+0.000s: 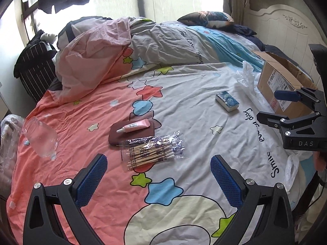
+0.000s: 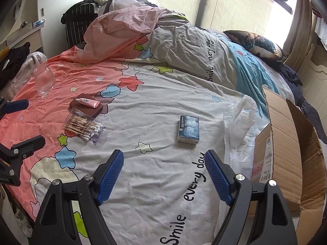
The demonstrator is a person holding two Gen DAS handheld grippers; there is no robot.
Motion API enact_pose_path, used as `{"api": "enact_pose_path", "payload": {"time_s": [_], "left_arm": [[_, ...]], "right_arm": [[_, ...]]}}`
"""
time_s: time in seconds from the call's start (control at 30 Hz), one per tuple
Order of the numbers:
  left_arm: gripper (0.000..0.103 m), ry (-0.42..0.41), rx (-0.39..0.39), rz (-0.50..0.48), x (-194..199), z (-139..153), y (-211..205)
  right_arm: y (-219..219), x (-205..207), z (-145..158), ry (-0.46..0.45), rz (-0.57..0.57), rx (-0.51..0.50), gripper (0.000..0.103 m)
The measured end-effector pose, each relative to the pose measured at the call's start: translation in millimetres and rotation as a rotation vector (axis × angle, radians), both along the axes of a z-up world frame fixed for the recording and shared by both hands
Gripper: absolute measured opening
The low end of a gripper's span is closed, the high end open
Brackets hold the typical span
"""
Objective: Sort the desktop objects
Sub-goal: 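Move the left tool toward the cotton swab pack while the right tool approaches the blue card box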
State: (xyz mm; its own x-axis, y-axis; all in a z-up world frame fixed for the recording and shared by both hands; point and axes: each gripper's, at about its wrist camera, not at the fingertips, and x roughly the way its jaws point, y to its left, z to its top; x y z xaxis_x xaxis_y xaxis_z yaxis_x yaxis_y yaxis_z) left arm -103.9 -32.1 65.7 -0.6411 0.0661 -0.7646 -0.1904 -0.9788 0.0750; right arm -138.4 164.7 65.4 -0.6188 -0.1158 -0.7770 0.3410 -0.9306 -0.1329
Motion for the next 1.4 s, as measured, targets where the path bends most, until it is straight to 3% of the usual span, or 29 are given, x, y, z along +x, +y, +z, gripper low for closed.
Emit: {"api": "enact_pose_path", "payload": {"time_s": [0.93,1.4], "left_arm": [[0.103,-0.083,-0.009,0.092,-48,-46,-57],[0.103,-0.110,-0.016,0.030,-80,-59,-58]], "right_arm": [[-105,-32,-57,-0.039,0.261,0.169,0.079],[-136,-47,-77,-0.096,0.428,0.165,0.079]]}}
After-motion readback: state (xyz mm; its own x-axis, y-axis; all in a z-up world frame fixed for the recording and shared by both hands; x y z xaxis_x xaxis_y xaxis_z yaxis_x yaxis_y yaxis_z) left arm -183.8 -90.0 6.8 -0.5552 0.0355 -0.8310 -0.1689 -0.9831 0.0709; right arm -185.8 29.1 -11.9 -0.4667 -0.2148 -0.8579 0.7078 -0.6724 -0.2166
